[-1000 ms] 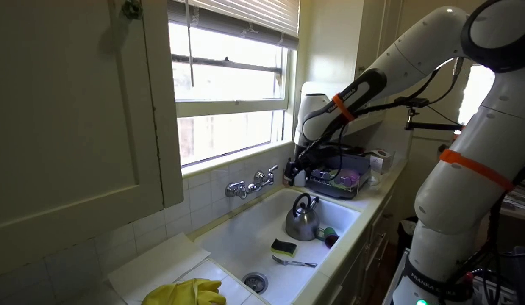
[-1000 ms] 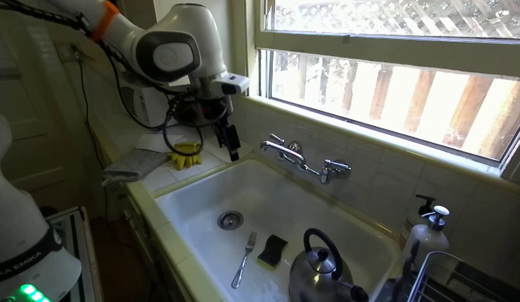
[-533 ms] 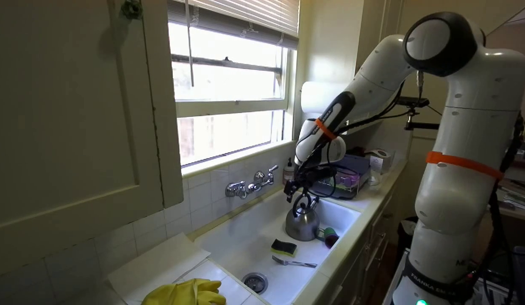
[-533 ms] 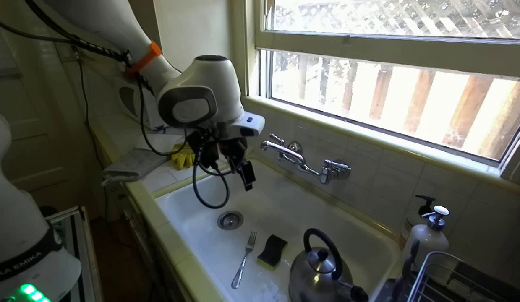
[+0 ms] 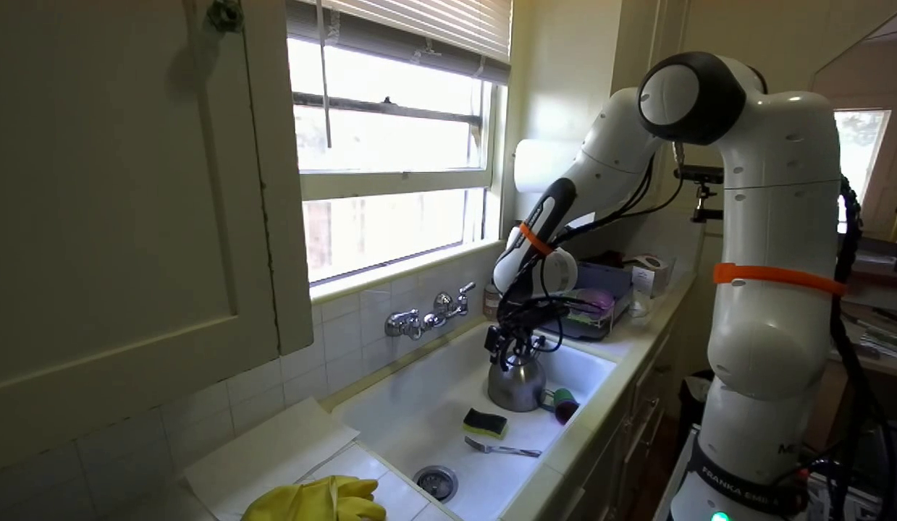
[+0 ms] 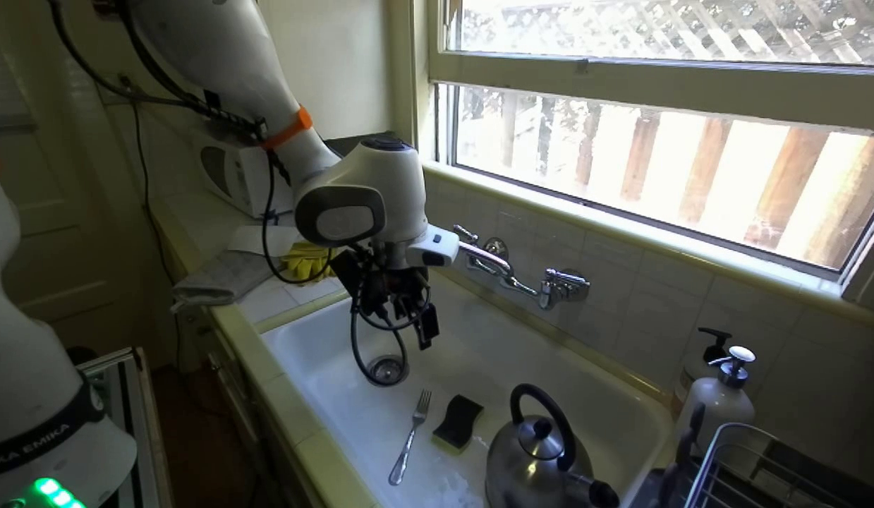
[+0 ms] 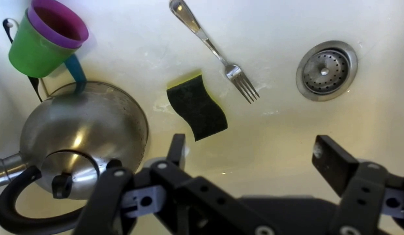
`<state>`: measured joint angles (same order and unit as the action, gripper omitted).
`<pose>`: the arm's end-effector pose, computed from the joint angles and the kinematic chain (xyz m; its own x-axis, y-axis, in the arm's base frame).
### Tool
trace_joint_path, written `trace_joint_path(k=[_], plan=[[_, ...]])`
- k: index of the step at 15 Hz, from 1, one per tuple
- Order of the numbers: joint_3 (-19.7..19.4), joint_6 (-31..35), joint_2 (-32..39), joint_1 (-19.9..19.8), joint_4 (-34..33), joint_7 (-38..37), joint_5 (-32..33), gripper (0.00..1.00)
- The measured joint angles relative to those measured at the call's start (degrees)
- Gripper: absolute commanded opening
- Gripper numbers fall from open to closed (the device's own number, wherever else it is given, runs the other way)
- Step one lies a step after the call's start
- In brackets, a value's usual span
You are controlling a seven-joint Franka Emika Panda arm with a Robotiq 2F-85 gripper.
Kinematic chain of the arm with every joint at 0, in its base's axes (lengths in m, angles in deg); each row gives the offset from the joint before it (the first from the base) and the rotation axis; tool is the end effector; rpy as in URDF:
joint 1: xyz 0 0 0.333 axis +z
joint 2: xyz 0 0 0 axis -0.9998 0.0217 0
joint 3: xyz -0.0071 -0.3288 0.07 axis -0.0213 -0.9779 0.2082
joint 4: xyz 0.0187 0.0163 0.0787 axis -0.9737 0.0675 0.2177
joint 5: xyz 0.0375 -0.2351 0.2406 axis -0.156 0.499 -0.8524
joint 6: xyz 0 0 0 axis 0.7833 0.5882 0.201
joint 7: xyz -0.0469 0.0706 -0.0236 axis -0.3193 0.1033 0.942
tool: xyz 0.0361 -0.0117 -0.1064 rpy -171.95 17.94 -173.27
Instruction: Put the sponge on the dishrack.
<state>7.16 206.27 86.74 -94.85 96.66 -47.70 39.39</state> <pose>0.4407 -0.0985 0.2928 0.9857 -0.1123 0.1254 -0.1108 -0.9937 -0.0182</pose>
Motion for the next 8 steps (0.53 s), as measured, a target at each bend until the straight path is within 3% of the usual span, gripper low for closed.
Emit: trace_joint_path(k=[8], plan=[[0.4, -0.1, -0.2, 0.0, -0.1, 0.0, 0.0, 1.00]])
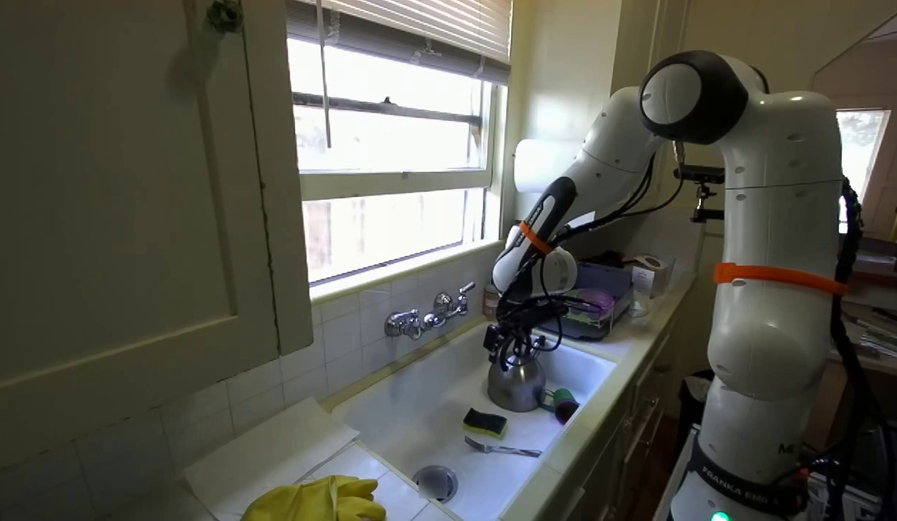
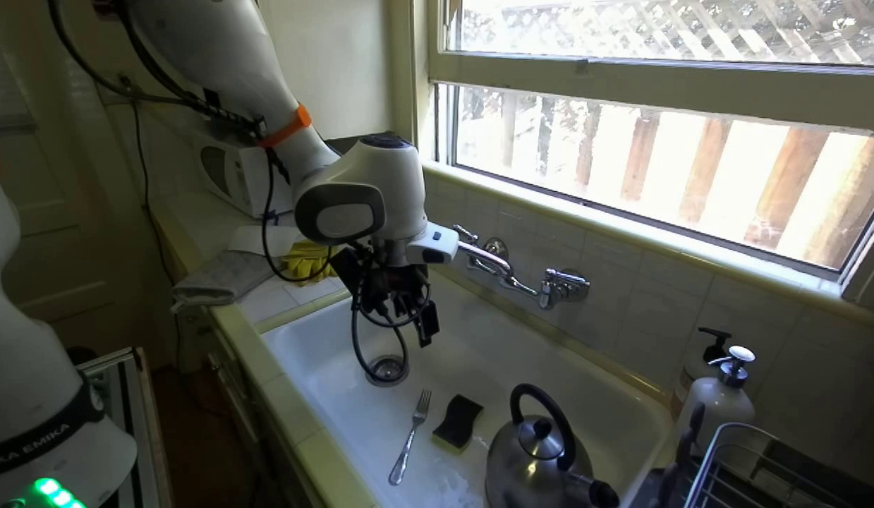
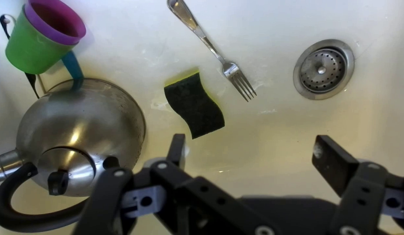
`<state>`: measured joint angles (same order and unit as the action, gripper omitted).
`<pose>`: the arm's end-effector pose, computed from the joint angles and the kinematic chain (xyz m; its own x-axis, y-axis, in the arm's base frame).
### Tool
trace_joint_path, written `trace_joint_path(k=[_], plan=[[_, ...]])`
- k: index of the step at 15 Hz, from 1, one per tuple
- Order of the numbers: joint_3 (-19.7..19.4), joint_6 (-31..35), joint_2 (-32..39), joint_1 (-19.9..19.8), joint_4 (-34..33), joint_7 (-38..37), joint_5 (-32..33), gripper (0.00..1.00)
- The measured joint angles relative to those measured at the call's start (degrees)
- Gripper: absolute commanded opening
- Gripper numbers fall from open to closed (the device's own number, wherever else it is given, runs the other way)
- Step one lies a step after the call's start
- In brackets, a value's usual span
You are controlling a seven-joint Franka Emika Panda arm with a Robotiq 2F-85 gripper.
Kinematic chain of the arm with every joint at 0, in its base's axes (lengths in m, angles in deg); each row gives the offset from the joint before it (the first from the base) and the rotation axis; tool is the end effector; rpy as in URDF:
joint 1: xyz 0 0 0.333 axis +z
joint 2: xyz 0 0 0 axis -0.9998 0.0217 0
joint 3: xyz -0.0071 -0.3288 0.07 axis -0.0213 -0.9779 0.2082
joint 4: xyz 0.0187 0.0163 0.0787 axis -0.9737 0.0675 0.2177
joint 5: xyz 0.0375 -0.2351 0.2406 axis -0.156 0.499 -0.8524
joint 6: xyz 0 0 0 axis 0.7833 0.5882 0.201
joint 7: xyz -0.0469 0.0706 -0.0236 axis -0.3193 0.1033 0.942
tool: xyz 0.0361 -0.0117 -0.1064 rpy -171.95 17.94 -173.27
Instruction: Put the sponge on the dishrack.
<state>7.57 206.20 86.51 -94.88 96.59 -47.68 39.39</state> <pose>0.4418 -0.0957 0.2948 0.9860 -0.1055 0.1294 -0.1038 -0.9944 -0.0194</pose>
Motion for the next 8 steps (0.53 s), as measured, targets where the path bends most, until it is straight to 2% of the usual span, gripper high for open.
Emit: trace_joint_path(k=[3, 5, 8], plan=[[0.5, 0.5, 2.9, 0.7, -1.2, -2.8, 2.1, 1.00], [-0.6, 5.1, 7.0, 2.3, -2.6, -7.5, 7.9, 1.00], [-7.7, 12.7, 14.3, 8.7, -5.4, -15.2, 17.3, 1.00]])
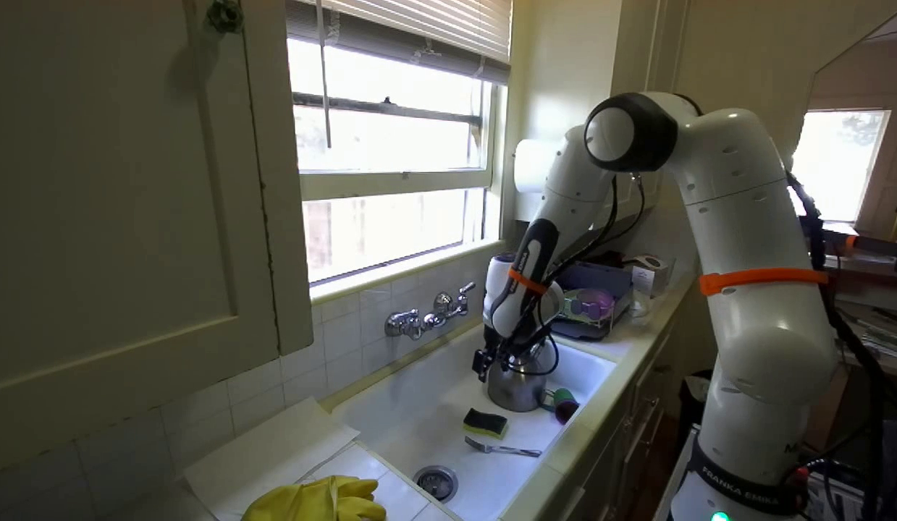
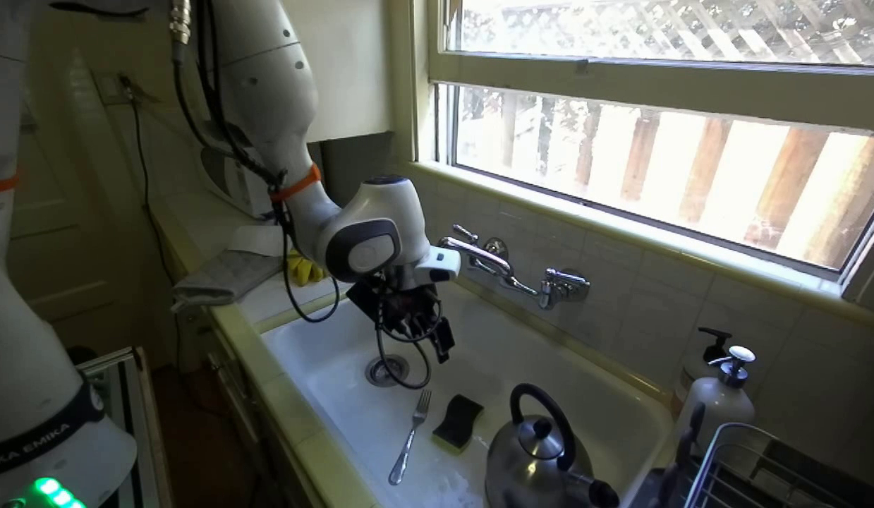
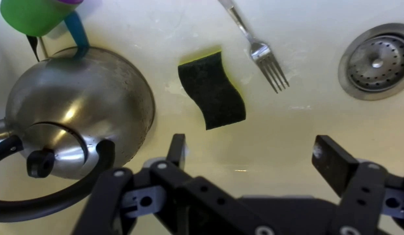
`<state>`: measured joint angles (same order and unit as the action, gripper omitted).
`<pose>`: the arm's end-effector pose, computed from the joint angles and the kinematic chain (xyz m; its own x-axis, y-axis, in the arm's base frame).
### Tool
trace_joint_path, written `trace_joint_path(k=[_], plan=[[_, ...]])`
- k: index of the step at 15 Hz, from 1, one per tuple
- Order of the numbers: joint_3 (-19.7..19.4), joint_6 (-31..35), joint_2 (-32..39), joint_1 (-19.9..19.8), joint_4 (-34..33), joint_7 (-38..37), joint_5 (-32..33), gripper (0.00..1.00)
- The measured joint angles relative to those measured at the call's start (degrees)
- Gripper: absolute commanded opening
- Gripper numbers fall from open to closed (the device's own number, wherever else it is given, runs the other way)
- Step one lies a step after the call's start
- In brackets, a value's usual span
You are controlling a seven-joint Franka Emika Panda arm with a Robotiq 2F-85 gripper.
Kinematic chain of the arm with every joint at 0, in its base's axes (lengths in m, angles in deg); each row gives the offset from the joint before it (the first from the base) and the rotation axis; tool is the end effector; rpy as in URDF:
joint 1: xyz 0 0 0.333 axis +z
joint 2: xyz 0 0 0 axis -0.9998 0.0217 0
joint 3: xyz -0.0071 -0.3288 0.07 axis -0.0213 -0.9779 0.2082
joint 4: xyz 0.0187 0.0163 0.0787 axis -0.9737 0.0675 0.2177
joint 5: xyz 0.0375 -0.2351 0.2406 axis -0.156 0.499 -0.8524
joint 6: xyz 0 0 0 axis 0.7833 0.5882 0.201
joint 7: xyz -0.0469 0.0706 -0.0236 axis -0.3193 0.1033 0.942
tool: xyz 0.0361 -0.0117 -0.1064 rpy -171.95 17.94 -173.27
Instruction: Put the sponge on the dishrack.
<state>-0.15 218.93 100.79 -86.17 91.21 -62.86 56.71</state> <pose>0.4852 -0.0771 0.2319 0.9822 -0.0271 0.1857 -0.0516 -0.9904 0.1282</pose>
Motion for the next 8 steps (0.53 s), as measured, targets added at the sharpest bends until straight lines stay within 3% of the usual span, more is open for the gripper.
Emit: trace_joint_path(k=[3, 8], plan=[[-5.0, 4.6, 7.0, 5.4, -3.5, -1.2, 1.0, 1.00], [-5.6, 5.8, 15.3, 7.5, -8.8, -0.5, 0.7, 1.00]])
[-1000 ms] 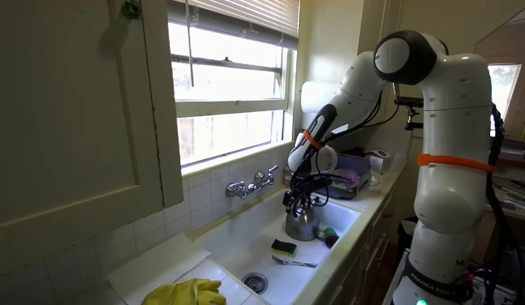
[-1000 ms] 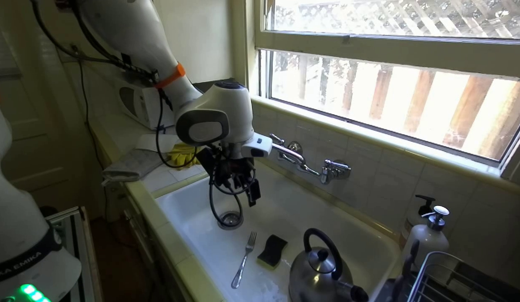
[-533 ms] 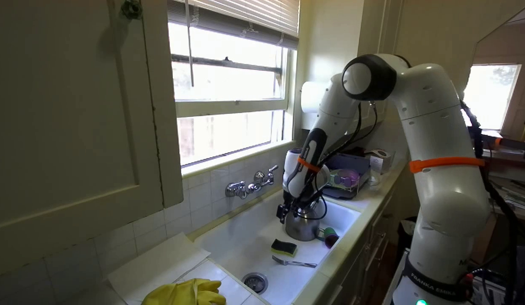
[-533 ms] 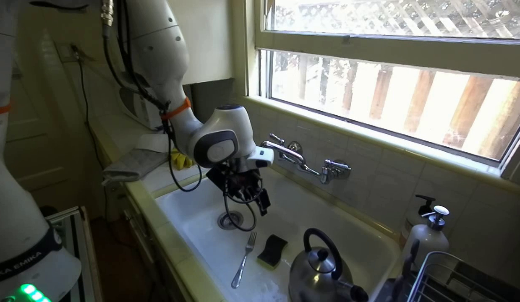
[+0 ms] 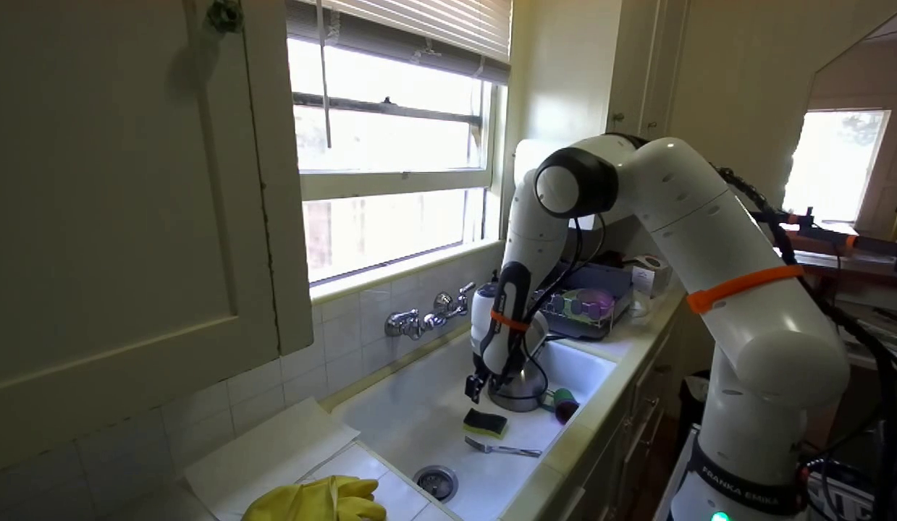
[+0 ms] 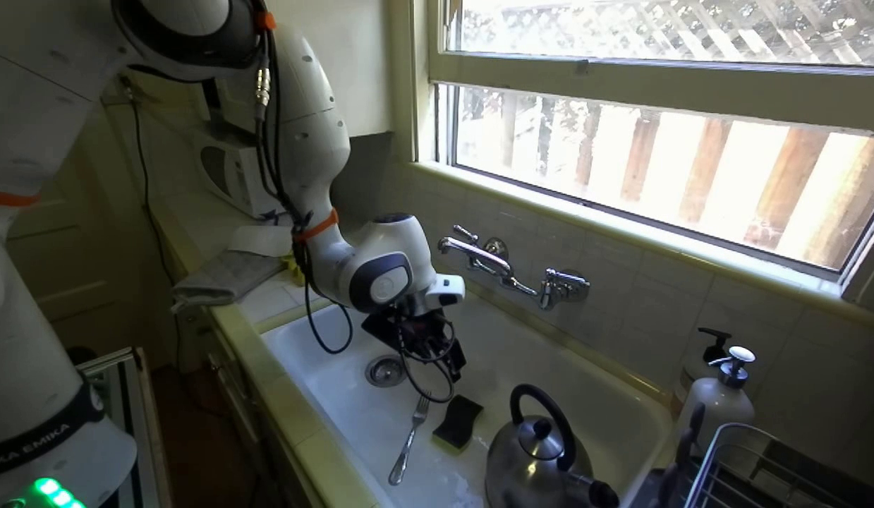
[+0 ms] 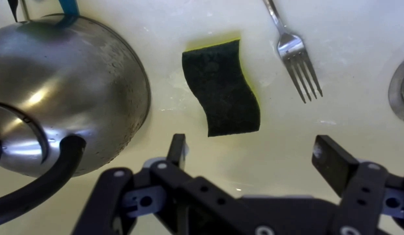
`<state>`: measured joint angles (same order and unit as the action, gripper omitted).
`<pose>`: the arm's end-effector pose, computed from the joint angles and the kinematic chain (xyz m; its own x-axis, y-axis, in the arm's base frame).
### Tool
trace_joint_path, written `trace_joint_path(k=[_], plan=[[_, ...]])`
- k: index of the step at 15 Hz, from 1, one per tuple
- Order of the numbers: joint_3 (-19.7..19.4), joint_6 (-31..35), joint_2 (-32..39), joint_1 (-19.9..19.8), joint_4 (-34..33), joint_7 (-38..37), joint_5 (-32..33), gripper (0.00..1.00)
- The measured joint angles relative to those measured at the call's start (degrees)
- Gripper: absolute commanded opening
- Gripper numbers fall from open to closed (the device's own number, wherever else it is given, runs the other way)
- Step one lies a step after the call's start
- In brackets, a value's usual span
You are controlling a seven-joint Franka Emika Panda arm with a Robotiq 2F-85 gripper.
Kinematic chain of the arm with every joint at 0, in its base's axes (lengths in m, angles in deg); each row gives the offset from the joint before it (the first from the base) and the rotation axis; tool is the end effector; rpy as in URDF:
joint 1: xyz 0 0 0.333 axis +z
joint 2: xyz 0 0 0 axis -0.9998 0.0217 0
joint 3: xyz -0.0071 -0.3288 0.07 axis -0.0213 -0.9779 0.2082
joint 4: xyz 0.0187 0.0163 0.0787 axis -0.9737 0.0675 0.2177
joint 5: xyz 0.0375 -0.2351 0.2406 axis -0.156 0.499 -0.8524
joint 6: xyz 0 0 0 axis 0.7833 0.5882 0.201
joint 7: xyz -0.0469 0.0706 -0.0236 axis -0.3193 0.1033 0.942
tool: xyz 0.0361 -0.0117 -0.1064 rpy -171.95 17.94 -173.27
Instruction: Put the sponge on the dishrack.
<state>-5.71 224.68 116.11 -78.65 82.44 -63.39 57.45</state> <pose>0.5221 -0.0625 0.1578 0.9820 0.0790 0.1718 0.0397 -0.9743 0.2215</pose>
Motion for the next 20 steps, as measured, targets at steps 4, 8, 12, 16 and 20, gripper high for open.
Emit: trace_joint_path(k=[4, 8, 12, 16, 20], plan=[[0.3, 0.0, 5.2, 0.1, -3.7, 0.8, 0.0, 1.00], [0.4, 2.2, 10.3, 0.1, -7.1, 1.3, 0.0, 1.00], [0.4, 4.2, 15.1, 0.5, -10.2, 1.4, -0.7, 0.95], [0.4, 5.2, 19.0, 0.8, -13.1, 1.4, -2.5, 0.87], [0.4, 6.1, 21.9, 0.8, -15.5, 1.4, -4.2, 0.92]])
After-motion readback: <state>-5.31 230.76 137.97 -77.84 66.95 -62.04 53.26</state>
